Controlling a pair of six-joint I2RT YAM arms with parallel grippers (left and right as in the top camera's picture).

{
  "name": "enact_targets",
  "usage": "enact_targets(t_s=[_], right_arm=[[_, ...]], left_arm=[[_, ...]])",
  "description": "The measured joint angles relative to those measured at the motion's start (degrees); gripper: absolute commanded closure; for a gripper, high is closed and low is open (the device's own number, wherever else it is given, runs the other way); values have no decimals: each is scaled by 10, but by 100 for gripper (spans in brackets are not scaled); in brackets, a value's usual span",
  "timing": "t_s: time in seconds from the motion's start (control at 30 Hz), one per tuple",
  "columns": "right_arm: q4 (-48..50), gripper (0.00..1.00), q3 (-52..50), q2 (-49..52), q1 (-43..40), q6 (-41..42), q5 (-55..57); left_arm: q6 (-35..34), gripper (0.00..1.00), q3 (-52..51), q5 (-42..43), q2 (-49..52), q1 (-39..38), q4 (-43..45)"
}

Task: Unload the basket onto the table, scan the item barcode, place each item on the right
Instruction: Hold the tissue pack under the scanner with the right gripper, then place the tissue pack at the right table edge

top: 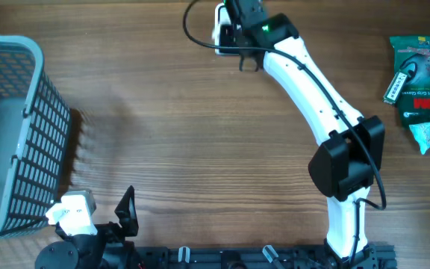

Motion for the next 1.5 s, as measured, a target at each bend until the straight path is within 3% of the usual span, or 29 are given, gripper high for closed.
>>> enact_targets(t_s=[0.2,0.4,0.57,0.8,0.93,1.03,1.1,1.2,1.3,1.33,1.37,1.4,1.5], right_arm=[[303,95,-17,55,0,-157,90],[361,96,-29,166,0,-230,158],[365,96,-32,171,0,-253,203],[206,96,-35,100,0,-237,221],[-57,96,-27,-60,-26,-152,223],[-218,96,-21,-100,-92,-88,224],[-274,96,-40,-97,-162,-48,226],[-271,96,-124,-93,-269,6,226],[-167,96,-241,-89,-360,27,221],[-124,91,-289,-86,-394,32,217],[-97,61,-318,-83,-416,34,216],[-76,0,-343,-82,-435,36,214],[-67,0,-372,-81,-489,40,190]], left_arm=[[0,0,0,0,0,0,-1],[0,0,0,0,0,0,0],[0,0,0,0,0,0,0],[0,0,0,0,0,0,0],[0,0,0,0,0,0,-1],[0,0,0,0,0,0,0],[0,0,0,0,0,0,0],[0,0,0,0,0,0,0],[0,0,0,0,0,0,0],[0,0,0,0,0,0,0],[0,0,0,0,0,0,0],[0,0,0,0,0,0,0],[0,0,0,0,0,0,0]])
